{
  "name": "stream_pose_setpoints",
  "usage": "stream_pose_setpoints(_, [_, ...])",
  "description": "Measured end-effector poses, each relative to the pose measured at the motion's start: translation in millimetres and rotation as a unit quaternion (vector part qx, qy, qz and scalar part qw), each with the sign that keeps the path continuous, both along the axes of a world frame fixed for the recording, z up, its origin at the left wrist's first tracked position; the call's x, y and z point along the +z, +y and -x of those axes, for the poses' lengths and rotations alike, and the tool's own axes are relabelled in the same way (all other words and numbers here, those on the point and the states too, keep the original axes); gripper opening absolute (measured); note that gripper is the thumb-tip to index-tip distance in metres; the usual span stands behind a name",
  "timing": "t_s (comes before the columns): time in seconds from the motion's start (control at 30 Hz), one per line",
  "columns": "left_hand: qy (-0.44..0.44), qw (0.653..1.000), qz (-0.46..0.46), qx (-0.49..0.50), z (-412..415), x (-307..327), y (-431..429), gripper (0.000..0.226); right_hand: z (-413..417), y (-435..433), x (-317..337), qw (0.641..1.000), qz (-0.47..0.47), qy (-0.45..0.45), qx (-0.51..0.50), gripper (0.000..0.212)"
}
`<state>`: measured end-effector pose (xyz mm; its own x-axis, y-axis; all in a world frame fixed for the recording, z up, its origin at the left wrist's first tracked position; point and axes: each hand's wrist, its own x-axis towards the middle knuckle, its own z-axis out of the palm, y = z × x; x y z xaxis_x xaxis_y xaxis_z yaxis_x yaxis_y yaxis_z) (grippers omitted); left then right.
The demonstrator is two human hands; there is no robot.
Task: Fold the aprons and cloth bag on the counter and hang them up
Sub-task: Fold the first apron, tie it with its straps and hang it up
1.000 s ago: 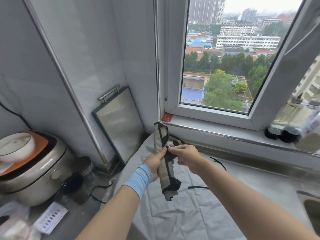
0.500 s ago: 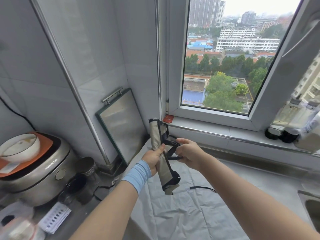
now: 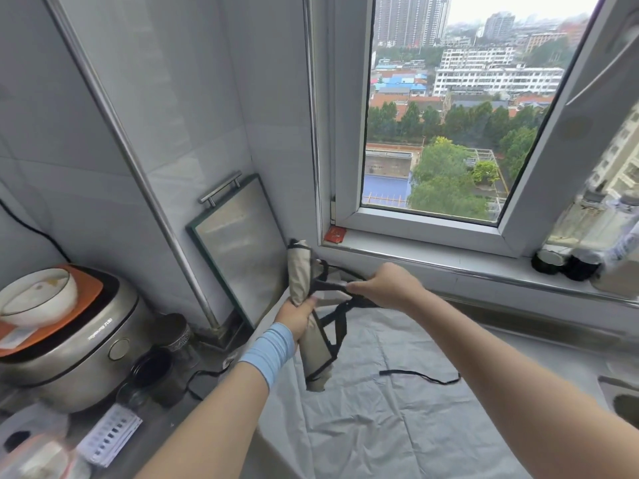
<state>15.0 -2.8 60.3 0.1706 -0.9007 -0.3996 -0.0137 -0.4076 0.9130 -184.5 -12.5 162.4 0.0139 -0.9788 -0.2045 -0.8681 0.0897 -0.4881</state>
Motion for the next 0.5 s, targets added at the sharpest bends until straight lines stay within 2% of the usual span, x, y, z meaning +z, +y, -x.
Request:
stream_pose_setpoints(0.03, [0.028, 0.999, -0.015, 0.005, -2.9, 0.3, -1.0, 0.045, 5.7, -2.3, 1.2, 0.986, -0.065, -0.154, -0.004, 0.047])
stream_pose_setpoints(0.07, [0.05, 0.998, -0.024, 0.005, -6.1, -0.9, -2.6, 0.041, 10.5, -3.0, 1.3, 0.933, -0.137, -0.333, -0.004, 0.039])
stream_pose_setpoints(0.1, [0.062, 0.998, -0.031, -0.003, -8.4, -0.6, -3.7, 0.034, 13.8, -2.1, 2.6, 0.849, -0.179, -0.497, -0.009, 0.031])
stream_pose_setpoints(0.13, [0.074, 0.996, -0.038, -0.008, -9.8, 0.4, -3.9, 0.027, 18.1, -2.7, 0.4, 0.763, -0.191, -0.618, -0.011, 0.026])
stream_pose_setpoints(0.17, [0.084, 0.995, -0.044, -0.01, -9.3, 6.1, -3.1, 0.022, 22.1, -6.4, -4.7, 0.695, -0.185, -0.695, -0.011, 0.024])
stream_pose_setpoints(0.2, [0.088, 0.995, -0.041, -0.012, -8.8, 9.8, -3.6, 0.022, 24.9, -9.6, -11.0, 0.661, -0.175, -0.729, -0.004, 0.027])
stream_pose_setpoints(0.23, [0.084, 0.996, -0.04, -0.01, -8.9, 10.8, -5.8, 0.024, 28.4, -14.6, -19.8, 0.671, -0.171, -0.721, -0.002, 0.034])
stream_pose_setpoints(0.27, [0.078, 0.996, -0.036, -0.004, -9.3, 12.0, -8.3, 0.027, 32.0, -18.9, -25.8, 0.73, -0.167, -0.662, -0.009, 0.039])
stream_pose_setpoints(0.33, [0.086, 0.996, -0.03, 0.015, -12.0, 15.5, -11.1, 0.029, 39.3, -22.2, -36.6, 0.909, -0.114, -0.397, -0.054, 0.036])
stream_pose_setpoints(0.37, [0.099, 0.994, -0.033, 0.02, -13.0, 15.4, -13.0, 0.026, 40.9, -21.6, -39.4, 0.96, -0.076, -0.258, -0.079, 0.03])
stream_pose_setpoints(0.4, [0.101, 0.994, -0.033, 0.02, -12.7, 15.0, -14.8, 0.023, 41.0, -22.0, -42.3, 0.981, -0.049, -0.158, -0.099, 0.023])
stream_pose_setpoints(0.43, [0.092, 0.995, -0.034, 0.013, -10.9, 14.9, -16.2, 0.022, 36.9, -19.6, -40.3, 0.989, -0.045, -0.105, -0.099, 0.01])
stream_pose_setpoints(0.47, [0.077, 0.997, -0.03, -0.002, -7.9, 15.4, -16.6, 0.021, 31.2, -18.7, -39.4, 0.992, -0.065, -0.073, -0.075, 0.012])
stream_pose_setpoints(0.5, [0.057, 0.998, -0.024, -0.022, -4.1, 16.5, -16.6, 0.021, 26.2, -18.6, -38.0, 0.993, -0.092, -0.057, -0.038, 0.032])
